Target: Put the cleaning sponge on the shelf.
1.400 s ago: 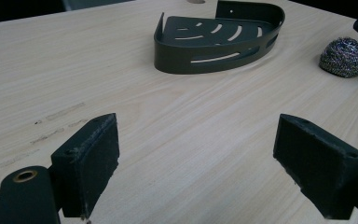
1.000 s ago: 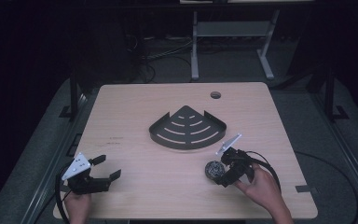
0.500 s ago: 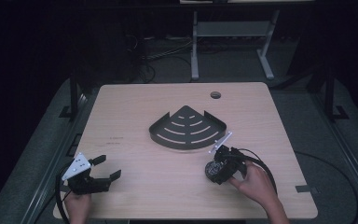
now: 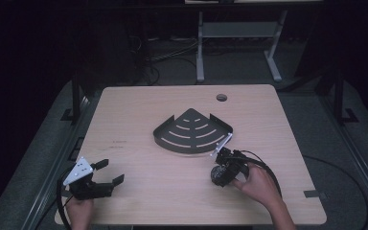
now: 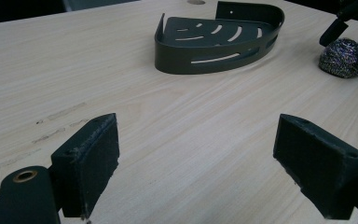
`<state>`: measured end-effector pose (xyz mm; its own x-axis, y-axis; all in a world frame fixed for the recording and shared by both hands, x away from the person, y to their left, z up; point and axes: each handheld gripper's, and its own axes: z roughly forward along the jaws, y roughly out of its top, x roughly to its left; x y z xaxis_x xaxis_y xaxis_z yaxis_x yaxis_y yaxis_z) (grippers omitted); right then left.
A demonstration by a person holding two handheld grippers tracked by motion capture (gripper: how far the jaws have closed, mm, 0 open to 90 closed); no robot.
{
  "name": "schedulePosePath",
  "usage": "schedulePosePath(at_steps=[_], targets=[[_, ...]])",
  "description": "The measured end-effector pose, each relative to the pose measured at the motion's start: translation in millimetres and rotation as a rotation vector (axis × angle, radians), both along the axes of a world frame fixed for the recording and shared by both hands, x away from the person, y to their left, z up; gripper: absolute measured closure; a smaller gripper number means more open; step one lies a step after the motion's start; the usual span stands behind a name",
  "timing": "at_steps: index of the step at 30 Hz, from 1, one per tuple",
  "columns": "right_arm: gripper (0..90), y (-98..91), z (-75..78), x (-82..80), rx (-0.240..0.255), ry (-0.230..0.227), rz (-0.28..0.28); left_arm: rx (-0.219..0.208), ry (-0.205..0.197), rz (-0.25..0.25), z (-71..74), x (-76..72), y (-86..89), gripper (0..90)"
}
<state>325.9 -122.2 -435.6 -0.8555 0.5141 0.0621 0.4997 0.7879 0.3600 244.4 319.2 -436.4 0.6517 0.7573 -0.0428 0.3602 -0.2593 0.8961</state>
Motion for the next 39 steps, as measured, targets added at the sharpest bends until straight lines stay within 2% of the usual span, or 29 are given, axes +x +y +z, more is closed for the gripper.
schedulePosePath(at_steps=[8,12,19,23,39], targets=[[23.2,1.6,-4.4,0.7,-0.029,0.016,0.009,-0.002,0.000,0.000,0.0,0.0,0.3,13.7],[28.7,2.7,-5.4,0.4,-0.031,0.022,0.023,-0.005,-0.001,0.002,0.0,0.0,0.7,13.7],[31.5,3.2,-5.5,0.4,-0.037,0.021,0.027,-0.005,-0.001,0.002,-0.1,0.2,0.9,13.7],[32.3,6.1,-2.0,0.2,-0.062,0.016,0.040,-0.004,-0.003,0.002,0.0,0.1,1.2,13.7],[32.3,12.6,17.5,14.3,-0.035,0.021,0.060,-0.005,-0.003,0.003,0.3,0.1,1.1,13.7]])
